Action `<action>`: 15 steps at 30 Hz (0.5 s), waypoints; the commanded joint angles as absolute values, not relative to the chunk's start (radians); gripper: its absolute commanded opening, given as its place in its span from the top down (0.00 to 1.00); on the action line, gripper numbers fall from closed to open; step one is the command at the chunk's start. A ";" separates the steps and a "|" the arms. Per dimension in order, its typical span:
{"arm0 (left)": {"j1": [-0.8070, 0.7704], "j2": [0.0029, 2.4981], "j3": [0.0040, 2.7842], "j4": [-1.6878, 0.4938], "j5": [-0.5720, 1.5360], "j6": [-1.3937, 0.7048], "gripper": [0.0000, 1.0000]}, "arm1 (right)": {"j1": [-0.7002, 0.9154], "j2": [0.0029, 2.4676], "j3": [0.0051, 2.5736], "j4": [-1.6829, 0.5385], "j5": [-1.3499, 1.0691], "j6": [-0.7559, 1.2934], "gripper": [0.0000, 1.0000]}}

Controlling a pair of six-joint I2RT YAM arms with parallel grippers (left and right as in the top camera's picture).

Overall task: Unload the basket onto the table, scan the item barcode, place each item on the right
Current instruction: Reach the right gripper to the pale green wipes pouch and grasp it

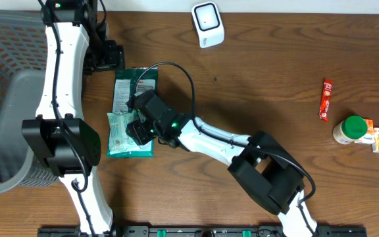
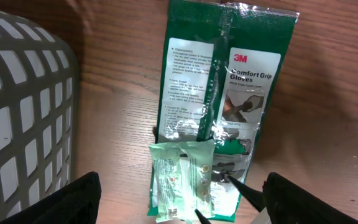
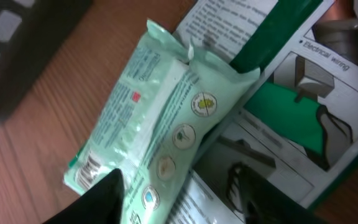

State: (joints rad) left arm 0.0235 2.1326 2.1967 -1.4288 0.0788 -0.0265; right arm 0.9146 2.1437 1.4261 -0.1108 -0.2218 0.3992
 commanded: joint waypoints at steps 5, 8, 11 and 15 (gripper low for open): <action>0.027 2.104 2.196 -1.431 0.073 -0.028 0.16 | 0.963 2.135 1.411 -0.073 -0.169 0.422 0.54; 0.027 2.104 2.196 -1.431 0.073 -0.028 0.16 | 0.968 2.152 1.411 -0.049 -0.130 0.481 0.55; 0.027 2.104 2.196 -1.431 0.073 -0.028 0.16 | 0.969 2.177 1.411 -0.024 -0.125 0.487 0.56; 0.027 2.104 2.196 -1.431 0.073 -0.028 0.16 | 0.969 2.202 1.411 -0.017 -0.124 0.493 0.59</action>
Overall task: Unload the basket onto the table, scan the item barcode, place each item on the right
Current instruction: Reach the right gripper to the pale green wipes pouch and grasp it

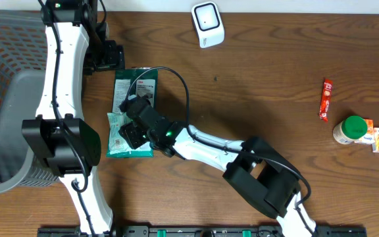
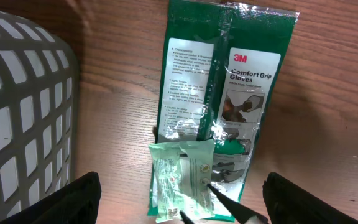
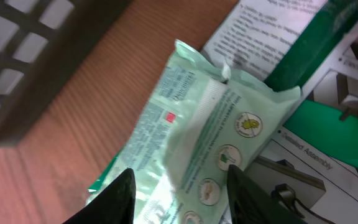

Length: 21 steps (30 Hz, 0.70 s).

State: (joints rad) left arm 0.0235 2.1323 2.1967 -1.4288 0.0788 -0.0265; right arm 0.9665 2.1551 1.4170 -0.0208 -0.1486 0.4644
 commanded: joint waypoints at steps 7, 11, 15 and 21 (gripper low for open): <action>0.027 2.104 2.196 -1.431 0.073 -0.028 0.16 | 0.969 2.211 1.411 -0.020 -0.109 0.501 0.62; 0.027 2.104 2.196 -1.431 0.073 -0.028 0.16 | 0.969 2.211 1.411 -0.030 -0.102 0.501 0.73; 0.027 2.104 2.196 -1.431 0.073 -0.028 0.16 | 0.964 2.210 1.411 -0.038 -0.102 0.500 0.99; 0.027 2.104 2.196 -1.431 0.073 -0.028 0.16 | 0.902 2.085 1.411 -0.109 -0.107 0.488 0.99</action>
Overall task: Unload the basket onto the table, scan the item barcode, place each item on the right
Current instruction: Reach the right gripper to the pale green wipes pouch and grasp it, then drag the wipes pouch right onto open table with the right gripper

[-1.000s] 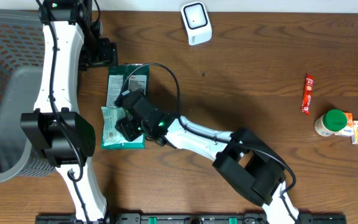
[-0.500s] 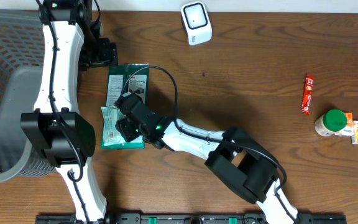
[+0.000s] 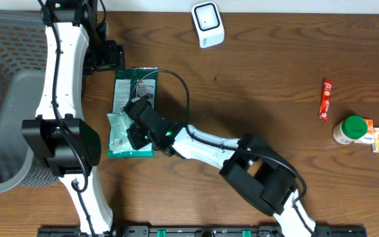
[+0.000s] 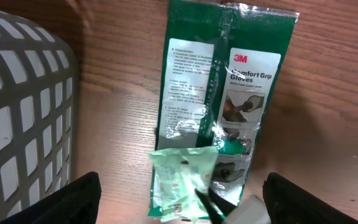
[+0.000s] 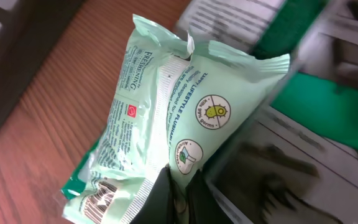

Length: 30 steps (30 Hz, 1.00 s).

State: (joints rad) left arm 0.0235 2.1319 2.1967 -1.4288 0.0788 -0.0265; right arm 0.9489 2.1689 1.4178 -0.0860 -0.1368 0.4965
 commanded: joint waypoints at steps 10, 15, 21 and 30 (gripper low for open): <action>0.027 2.104 2.196 -1.431 0.074 -0.028 0.16 | 0.736 1.827 1.411 -0.622 -0.105 0.381 0.99; 0.027 2.104 2.196 -1.431 0.073 -0.028 0.16 | 0.671 1.842 1.367 -0.783 -0.102 0.377 0.99; 0.027 2.104 2.196 -1.431 0.073 -0.028 0.16 | 0.642 1.851 1.185 -0.629 -0.102 0.459 0.99; 0.027 2.104 2.196 -1.431 0.073 -0.028 0.16 | 0.542 1.849 1.109 -0.559 -0.111 0.455 0.39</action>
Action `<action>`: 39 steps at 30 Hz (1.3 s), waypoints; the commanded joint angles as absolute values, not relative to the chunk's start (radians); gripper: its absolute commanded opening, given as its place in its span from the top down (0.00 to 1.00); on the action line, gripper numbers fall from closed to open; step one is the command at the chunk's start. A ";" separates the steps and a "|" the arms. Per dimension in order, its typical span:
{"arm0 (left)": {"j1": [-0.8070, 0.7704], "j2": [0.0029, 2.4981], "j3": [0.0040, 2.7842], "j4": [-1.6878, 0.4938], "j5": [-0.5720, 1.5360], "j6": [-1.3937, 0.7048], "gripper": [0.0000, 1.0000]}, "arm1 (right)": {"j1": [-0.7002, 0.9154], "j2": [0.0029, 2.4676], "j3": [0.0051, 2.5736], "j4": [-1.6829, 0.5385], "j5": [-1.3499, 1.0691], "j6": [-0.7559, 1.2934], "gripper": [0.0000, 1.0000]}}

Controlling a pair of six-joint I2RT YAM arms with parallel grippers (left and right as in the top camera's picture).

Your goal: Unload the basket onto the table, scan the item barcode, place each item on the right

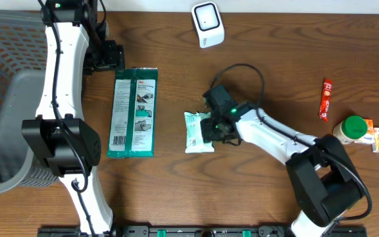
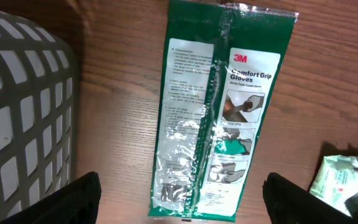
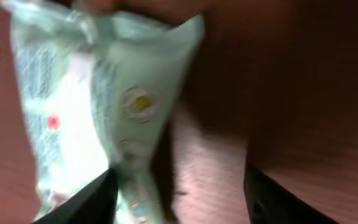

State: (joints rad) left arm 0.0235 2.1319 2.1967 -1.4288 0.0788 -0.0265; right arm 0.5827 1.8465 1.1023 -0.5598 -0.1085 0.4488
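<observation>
A pale green wipes pack [image 1: 197, 131] lies on the wood mid-table, below the white barcode scanner [image 1: 207, 24] at the far edge. My right gripper [image 1: 214, 128] is at the pack's right edge. In the blurred right wrist view its fingers stand wide apart, open [image 3: 179, 202], with the wipes pack [image 3: 104, 106] against the left finger. My left gripper [image 1: 109, 58] hangs open at the far left, above the green 3M glove pack [image 2: 213, 118], holding nothing [image 2: 179, 214]. The wipes pack [image 2: 344, 180] shows at that view's right edge.
A grey mesh basket [image 1: 5, 99] fills the left side. At the right edge are a red sachet [image 1: 326, 99], a green-lidded jar [image 1: 351, 130] and orange packets. The glove pack [image 1: 134, 112] lies flat between basket and wipes.
My right gripper was shut on the wipes pack atop the glove pack. Now the pack is mid-table to the right of the glove pack, and the gripper's fingers are wide apart. Left arm unmoved.
My right gripper hovered open over the wipes pack lying on the glove pack, then closer over it, then was shut on it. The pack now rests mid-table under the scanner's side, off the glove pack, with the gripper open beside it.
</observation>
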 commanded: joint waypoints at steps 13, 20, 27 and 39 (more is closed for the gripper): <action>0.027 2.104 2.196 -1.431 0.073 -0.028 0.16 | 0.399 1.831 1.189 -0.538 -0.531 0.294 0.99; 0.027 2.104 2.196 -1.431 0.074 -0.028 0.16 | 0.433 1.844 1.161 -0.414 -0.502 0.273 0.99; 0.027 2.104 2.196 -1.431 0.073 -0.028 0.16 | 0.467 1.925 1.155 -0.374 -0.453 0.290 0.99; 0.027 2.104 2.196 -1.431 0.073 -0.028 0.16 | 0.443 1.964 1.173 -0.292 -0.533 0.331 0.99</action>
